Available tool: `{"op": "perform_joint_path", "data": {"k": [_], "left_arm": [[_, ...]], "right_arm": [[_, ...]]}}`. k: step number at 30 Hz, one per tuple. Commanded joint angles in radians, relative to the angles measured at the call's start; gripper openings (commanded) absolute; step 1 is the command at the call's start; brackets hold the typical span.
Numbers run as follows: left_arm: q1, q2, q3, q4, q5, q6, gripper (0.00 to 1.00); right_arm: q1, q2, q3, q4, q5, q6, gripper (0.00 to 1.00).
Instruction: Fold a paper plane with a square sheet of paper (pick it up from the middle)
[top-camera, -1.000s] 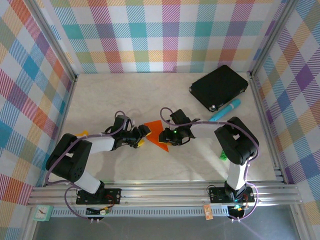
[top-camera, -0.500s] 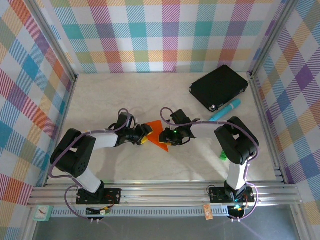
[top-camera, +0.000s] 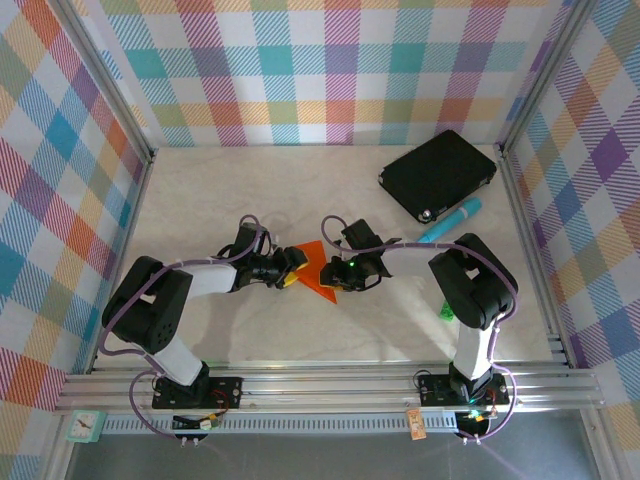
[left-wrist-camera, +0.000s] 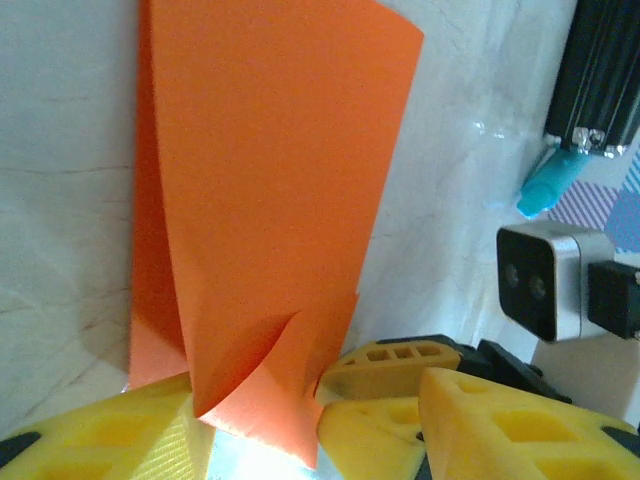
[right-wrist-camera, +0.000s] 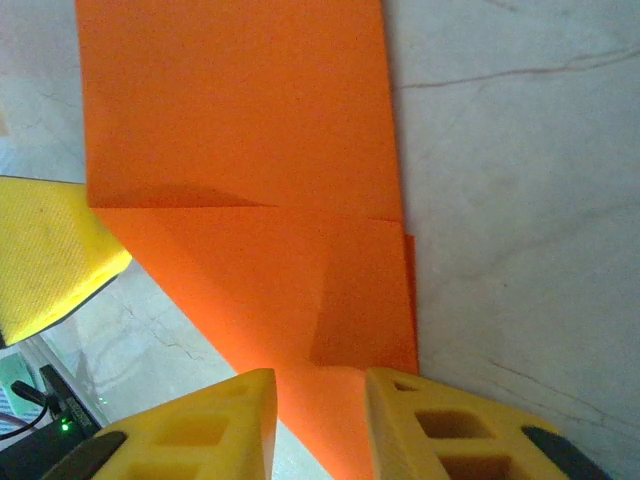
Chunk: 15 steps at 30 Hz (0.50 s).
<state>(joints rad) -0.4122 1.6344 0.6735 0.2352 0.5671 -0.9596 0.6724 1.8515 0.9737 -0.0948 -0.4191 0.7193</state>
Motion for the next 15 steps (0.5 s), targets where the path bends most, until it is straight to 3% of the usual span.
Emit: {"op": "perform_joint_path", "data": {"k": [1, 15], "left_arm": [[-0.011, 0.021, 0.011, 0.013, 0.061, 0.061, 0.55], [-0.023, 0.071, 0.021, 0.052, 0.097, 0.060, 0.47]], "right_arm": [[-0.005, 0.021, -0.033, -0.043, 0.049, -0.021, 0.28], [-0.011, 0.014, -0.039, -0.039, 0.049, -0.034, 0.16]]}}
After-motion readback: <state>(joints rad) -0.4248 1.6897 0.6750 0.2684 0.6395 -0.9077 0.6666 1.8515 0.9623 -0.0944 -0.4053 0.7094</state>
